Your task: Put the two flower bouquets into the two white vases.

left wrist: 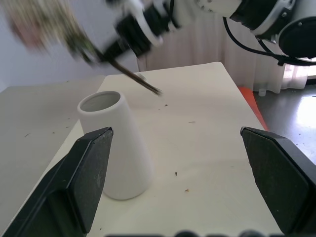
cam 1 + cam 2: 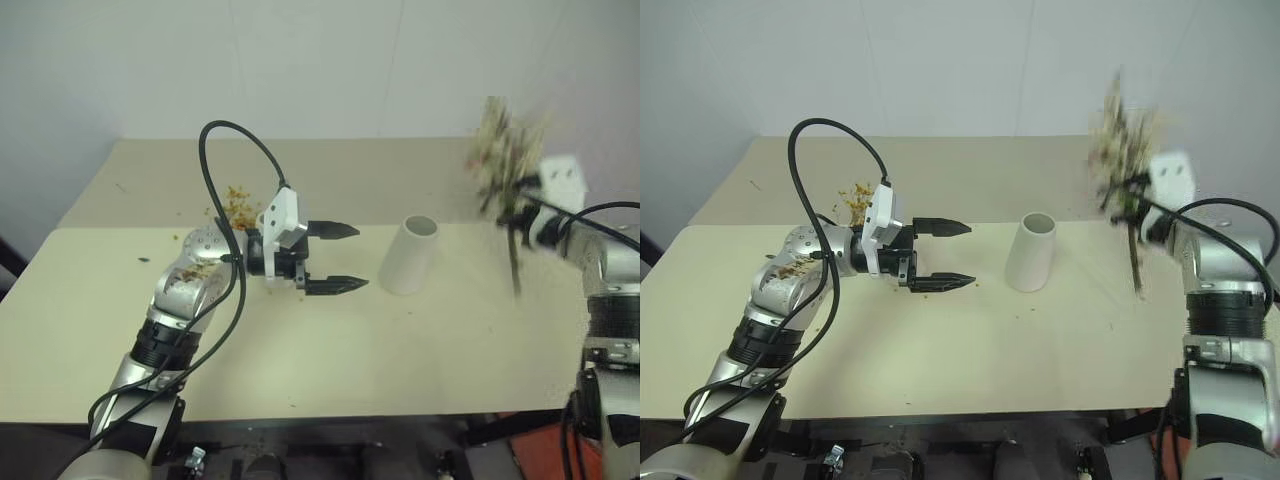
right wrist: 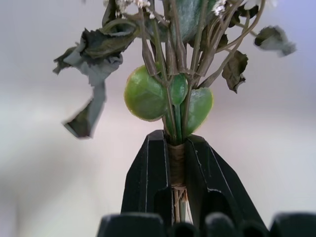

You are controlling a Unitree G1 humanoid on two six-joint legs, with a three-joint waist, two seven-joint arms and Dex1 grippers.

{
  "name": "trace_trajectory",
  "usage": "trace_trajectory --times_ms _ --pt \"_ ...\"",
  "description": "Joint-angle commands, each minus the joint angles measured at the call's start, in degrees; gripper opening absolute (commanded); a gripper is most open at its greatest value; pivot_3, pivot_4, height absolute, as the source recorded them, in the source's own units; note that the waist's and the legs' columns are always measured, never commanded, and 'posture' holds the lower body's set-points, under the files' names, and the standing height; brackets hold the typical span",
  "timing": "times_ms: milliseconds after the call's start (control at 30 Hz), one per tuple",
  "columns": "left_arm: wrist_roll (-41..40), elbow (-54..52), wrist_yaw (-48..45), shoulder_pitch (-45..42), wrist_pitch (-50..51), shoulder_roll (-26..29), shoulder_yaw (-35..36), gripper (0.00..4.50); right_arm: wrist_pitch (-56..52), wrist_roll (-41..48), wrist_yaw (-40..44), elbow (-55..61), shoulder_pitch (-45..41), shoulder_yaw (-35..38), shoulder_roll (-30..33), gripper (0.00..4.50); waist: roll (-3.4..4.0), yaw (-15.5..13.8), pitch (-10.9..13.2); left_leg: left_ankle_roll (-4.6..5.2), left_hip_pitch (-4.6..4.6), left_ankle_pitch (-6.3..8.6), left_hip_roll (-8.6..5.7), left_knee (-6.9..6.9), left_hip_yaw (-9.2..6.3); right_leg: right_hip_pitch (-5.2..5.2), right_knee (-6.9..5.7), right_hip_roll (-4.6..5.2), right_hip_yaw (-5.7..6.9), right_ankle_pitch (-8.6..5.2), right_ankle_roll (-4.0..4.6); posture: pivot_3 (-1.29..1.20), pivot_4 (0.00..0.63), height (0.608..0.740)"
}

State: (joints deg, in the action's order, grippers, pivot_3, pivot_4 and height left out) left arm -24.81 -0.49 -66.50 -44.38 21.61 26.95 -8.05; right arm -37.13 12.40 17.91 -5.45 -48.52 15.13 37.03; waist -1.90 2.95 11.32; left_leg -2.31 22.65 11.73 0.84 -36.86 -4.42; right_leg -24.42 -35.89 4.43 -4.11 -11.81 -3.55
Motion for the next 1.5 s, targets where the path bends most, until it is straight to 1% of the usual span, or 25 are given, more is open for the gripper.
trace_trajectory --times_ms 33,67,133,233,367,700,1033,1267,1333,1367,1400,1500 --pt "-0.7 -0.9 -0.2 -0.7 -0.5 0.7 1.7 4.50 6.7 15.8 4.5 13.9 -0.2 10.8 -6.0 0.22 0.00 0.0 0.0 0.00 0.02 0.00 0.00 0.00 -0.02 0.01 0.02 0.00 0.02 0.05 0.08 0.00 0.150 0.740" --pt "-0.8 -0.9 -0.2 -0.7 -0.4 0.8 1.8 4.50 8.3 20.0 4.7 16.8 0.0 12.6 -9.0 0.22 0.00 -0.1 0.0 0.00 0.02 0.00 0.00 -0.02 -0.03 0.02 0.01 0.01 0.02 0.25 0.37 0.00 0.150 0.740" --pt "-1.1 -0.7 0.0 -0.6 -0.2 1.0 2.3 4.50 9.9 24.1 3.2 21.1 0.6 13.2 -13.4 0.22 0.00 -0.3 0.0 0.00 0.00 0.00 0.00 -0.07 -0.08 0.11 0.02 0.01 0.07 0.31 0.43 0.00 0.150 0.740" --pt "-1.0 -0.5 0.2 -0.4 -0.1 1.2 2.5 4.50 10.1 25.2 2.2 24.1 2.6 10.8 -15.7 0.22 0.01 -0.4 0.0 0.00 -0.12 0.00 0.00 -0.10 -0.08 0.17 -0.02 0.00 0.07 0.32 0.42 0.00 0.150 0.740" --pt "-1.0 -0.8 0.4 -0.1 0.1 1.3 2.7 4.50 13.5 21.9 5.0 24.4 6.5 6.6 -14.6 0.22 0.01 -0.3 0.0 0.00 -0.14 0.00 0.00 -0.09 -0.06 0.18 -0.01 0.00 0.06 0.31 0.43 0.00 0.150 0.740" --pt "-1.1 -2.5 0.9 1.3 0.8 1.8 3.0 4.50 17.9 18.8 5.6 17.0 9.7 4.6 -14.7 0.22 0.01 -0.2 0.0 0.00 -0.15 0.00 0.00 -0.06 -0.04 0.15 -0.02 -0.01 0.04 0.31 0.44 0.00 0.150 0.740" --pt "-0.8 -1.8 0.9 1.0 0.6 1.2 2.6 4.50 19.7 15.6 7.3 13.6 13.9 0.9 -15.0 0.22 0.01 -0.3 0.0 0.00 -0.14 0.00 0.00 -0.06 -0.05 0.15 -0.01 -0.02 0.04 0.31 0.43 0.00 0.150 0.740" --pt "-0.5 -1.6 0.5 0.9 0.4 1.4 2.4 4.50 22.2 12.3 6.3 11.4 15.6 -0.8 -15.9 0.22 0.01 -0.2 0.0 0.00 -0.14 0.00 0.01 -0.06 -0.05 0.14 0.00 -0.02 0.04 0.31 0.43 0.00 0.150 0.740" --pt "-0.5 -1.6 0.4 0.9 0.5 1.6 2.5 4.50 22.3 12.8 6.7 11.1 15.5 -0.7 -16.1 0.94 0.01 -0.2 0.0 0.00 -0.15 0.00 0.01 -0.06 -0.05 0.15 0.00 -0.02 0.04 0.31 0.43 0.00 0.150 0.740" --pt "-0.6 -1.7 0.3 1.0 0.5 1.7 2.6 4.50 22.2 13.1 6.9 11.2 15.6 -0.6 -16.2 1.16 0.01 -0.2 0.0 0.00 -0.14 0.00 0.01 -0.06 -0.05 0.15 0.00 -0.02 0.04 0.31 0.43 0.00 0.150 0.740" --pt "-0.6 -1.8 0.3 1.0 0.6 1.7 2.7 4.50 22.4 13.1 6.9 11.3 15.6 -0.7 -16.3 1.49 0.01 -0.2 0.0 0.00 -0.14 0.00 0.00 -0.06 -0.05 0.15 0.01 -0.02 0.04 0.31 0.43 0.00 0.150 0.740" --pt "-0.6 -2.1 0.5 1.2 0.7 1.9 2.7 4.50 22.2 13.0 7.3 12.0 16.5 -0.9 -16.2 2.55 0.01 -0.2 0.0 0.00 -0.14 0.00 0.01 -0.06 -0.05 0.15 0.01 -0.02 0.04 0.31 0.43 0.00 0.150 0.740"
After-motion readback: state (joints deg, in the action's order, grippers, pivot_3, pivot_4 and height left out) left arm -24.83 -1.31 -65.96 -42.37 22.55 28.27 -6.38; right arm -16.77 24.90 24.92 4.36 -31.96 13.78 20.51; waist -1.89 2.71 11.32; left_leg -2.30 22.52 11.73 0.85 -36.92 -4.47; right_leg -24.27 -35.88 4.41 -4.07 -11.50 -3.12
